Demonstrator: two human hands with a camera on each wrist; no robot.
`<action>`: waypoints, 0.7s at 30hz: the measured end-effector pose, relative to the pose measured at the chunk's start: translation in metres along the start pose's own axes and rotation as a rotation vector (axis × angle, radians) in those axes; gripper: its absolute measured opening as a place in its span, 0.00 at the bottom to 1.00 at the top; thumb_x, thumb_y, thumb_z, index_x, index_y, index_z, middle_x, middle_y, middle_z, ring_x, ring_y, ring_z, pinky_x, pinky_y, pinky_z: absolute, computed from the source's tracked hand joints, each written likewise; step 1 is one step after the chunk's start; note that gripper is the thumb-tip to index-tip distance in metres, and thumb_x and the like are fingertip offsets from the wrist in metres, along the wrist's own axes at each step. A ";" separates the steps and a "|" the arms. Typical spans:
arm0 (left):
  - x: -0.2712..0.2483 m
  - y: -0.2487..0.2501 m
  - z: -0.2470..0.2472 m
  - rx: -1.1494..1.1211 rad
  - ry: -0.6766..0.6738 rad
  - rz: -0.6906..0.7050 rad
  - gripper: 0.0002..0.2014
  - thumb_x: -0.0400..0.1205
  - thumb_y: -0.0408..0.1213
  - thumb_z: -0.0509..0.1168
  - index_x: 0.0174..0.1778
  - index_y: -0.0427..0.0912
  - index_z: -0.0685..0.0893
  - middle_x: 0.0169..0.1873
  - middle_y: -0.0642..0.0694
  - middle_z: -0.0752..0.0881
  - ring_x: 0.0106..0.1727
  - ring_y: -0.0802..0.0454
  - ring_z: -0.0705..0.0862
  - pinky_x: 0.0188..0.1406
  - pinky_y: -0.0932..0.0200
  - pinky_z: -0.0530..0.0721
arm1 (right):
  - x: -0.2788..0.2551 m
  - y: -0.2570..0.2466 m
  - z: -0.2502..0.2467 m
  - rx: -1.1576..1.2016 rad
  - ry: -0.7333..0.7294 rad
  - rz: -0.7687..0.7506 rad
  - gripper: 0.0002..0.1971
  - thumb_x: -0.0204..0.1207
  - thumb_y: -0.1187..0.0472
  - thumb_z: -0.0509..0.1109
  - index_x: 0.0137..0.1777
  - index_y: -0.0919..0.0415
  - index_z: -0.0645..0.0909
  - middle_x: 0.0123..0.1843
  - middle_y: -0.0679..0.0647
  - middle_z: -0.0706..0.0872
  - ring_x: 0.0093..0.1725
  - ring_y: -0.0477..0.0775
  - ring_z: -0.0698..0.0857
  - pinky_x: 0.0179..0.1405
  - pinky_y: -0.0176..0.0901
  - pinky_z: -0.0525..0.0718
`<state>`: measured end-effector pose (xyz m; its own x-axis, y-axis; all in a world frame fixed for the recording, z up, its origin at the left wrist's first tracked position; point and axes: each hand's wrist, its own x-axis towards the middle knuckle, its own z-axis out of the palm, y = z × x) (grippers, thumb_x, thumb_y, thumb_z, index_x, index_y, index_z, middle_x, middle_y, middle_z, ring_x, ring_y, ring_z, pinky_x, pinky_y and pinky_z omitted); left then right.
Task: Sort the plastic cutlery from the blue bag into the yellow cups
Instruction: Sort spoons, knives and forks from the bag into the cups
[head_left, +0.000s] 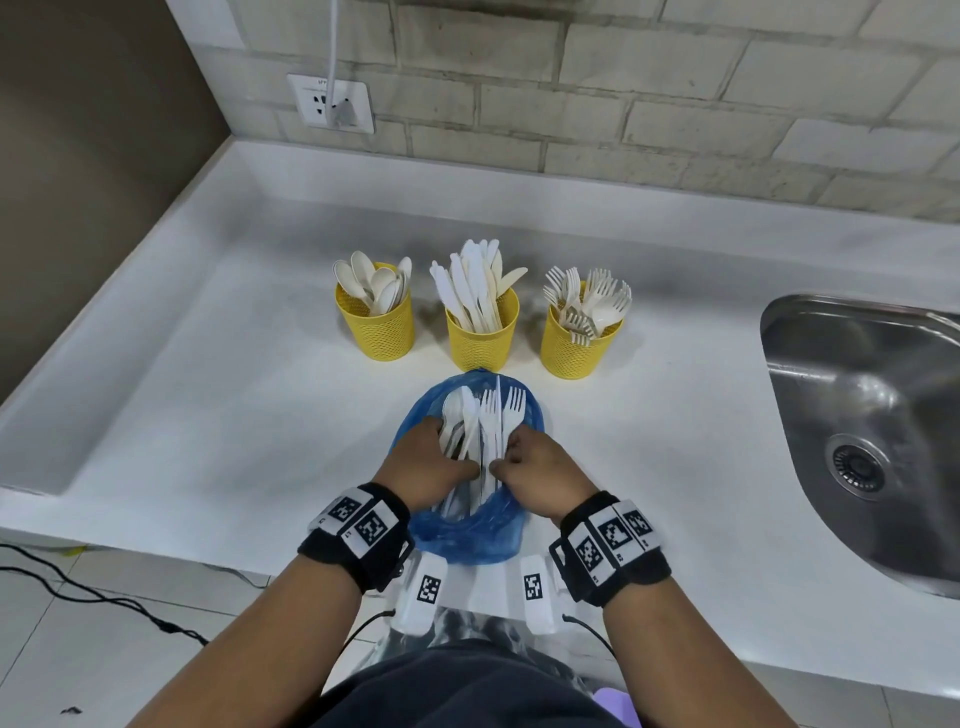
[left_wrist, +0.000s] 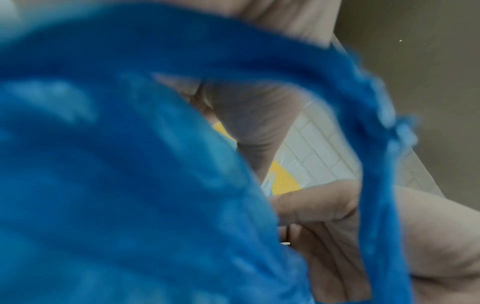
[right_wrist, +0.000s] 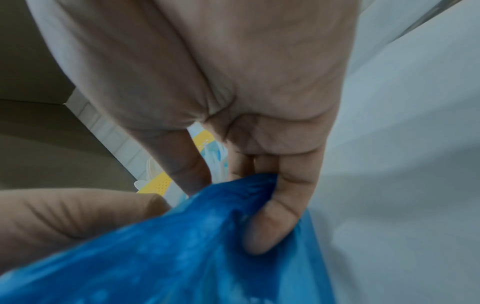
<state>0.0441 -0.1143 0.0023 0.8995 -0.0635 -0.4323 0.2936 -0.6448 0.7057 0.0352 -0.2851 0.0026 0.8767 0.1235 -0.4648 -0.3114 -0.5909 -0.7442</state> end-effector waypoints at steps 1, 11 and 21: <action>0.000 -0.001 0.000 0.006 0.006 -0.005 0.21 0.75 0.40 0.77 0.61 0.44 0.79 0.45 0.56 0.83 0.44 0.63 0.81 0.35 0.67 0.73 | -0.001 0.001 -0.001 0.030 0.007 0.016 0.07 0.77 0.66 0.69 0.45 0.57 0.73 0.44 0.57 0.83 0.47 0.56 0.83 0.50 0.52 0.82; -0.002 0.005 0.013 0.140 0.054 -0.015 0.36 0.69 0.45 0.83 0.68 0.39 0.73 0.59 0.45 0.86 0.62 0.45 0.85 0.57 0.54 0.83 | -0.002 0.000 0.001 -0.012 0.088 0.001 0.04 0.74 0.65 0.69 0.47 0.65 0.83 0.43 0.58 0.88 0.48 0.61 0.87 0.49 0.54 0.84; -0.004 0.016 0.019 0.183 0.008 -0.091 0.34 0.67 0.44 0.80 0.66 0.40 0.74 0.57 0.45 0.85 0.56 0.46 0.84 0.50 0.56 0.81 | -0.004 0.006 0.007 0.012 0.119 0.020 0.11 0.73 0.60 0.73 0.55 0.57 0.86 0.53 0.55 0.91 0.55 0.58 0.88 0.50 0.43 0.80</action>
<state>0.0394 -0.1384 0.0044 0.8748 0.0071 -0.4844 0.3108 -0.7752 0.5500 0.0278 -0.2836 -0.0031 0.9074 0.0156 -0.4199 -0.3331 -0.5825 -0.7414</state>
